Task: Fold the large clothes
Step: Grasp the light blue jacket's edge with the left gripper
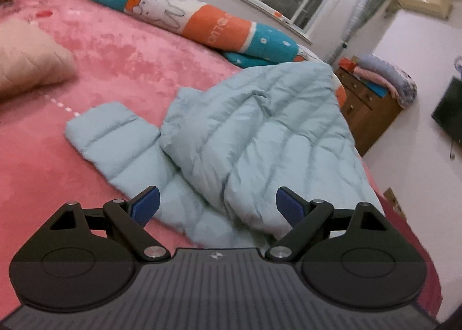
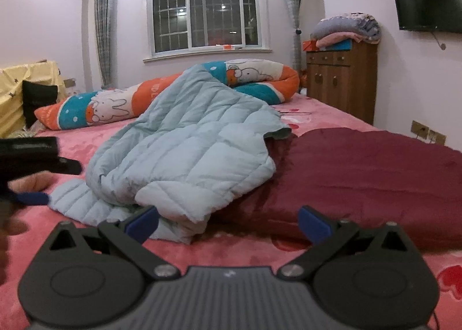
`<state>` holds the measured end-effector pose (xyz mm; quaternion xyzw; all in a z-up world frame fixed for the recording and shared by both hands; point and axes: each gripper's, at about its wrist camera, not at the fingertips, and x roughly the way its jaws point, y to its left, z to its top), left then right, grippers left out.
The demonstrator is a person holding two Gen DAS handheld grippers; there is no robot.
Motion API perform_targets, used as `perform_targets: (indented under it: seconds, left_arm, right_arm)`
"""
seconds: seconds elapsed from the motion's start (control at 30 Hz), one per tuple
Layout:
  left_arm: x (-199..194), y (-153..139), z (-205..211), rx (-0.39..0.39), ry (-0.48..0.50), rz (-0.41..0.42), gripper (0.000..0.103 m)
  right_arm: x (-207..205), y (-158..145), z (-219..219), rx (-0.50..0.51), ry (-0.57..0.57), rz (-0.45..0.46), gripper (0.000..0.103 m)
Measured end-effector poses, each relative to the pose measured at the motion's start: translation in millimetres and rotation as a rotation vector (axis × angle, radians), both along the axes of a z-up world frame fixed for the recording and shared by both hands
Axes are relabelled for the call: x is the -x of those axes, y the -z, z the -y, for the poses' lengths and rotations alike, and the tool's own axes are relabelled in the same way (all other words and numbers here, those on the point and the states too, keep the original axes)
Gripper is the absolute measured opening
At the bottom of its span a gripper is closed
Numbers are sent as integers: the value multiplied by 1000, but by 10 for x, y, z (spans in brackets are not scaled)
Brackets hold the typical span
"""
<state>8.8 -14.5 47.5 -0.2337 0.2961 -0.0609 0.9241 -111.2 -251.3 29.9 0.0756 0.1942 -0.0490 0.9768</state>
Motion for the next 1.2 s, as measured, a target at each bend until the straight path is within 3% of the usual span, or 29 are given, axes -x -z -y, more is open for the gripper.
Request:
perform_targets:
  seconds: [0.27,0.43,0.6,0.67,0.73,0.77,0.8,0.83,0.93,1.2]
  left_arm:
    - [-364,223,-89,175,-75,-49,103]
    - [-482,295,-83,222,-94,-66,103]
    - [-571,286,48,220,-83,-64,102]
    - [-625,277,86,217,-85,-66,90]
    - [-615,259,124,220,-82,-65,65]
    - [-607,249,137,213,-86,-69,58]
    - [-595,241,147,204,-88,-78,41]
    - [-594,225,149,197,-89,-83,30]
    - [-575,127,171,169,-94,-67,13]
    - [-194,-367,-20,85,-154,5,6]
  right_arm:
    - [-151,47,193,-95,-9,-16,102]
    - [-175,77,322,-161,9,-32,102]
    - [-198,102,369,-193,4,-49,102]
    - [-201,108,373,-195,-2,-51,102]
    - [-201,109,377,-199,-6,-51,102]
    - [-198,110,378,-200,-6,-51,102]
    - [-196,112,377,-201,-5,-51,102]
    - [-201,114,387,-203,-5,-52,102]
    - [-198,124,399,-208,-1,-55,102]
    - [-187,120,444,-221,4,-45,102]
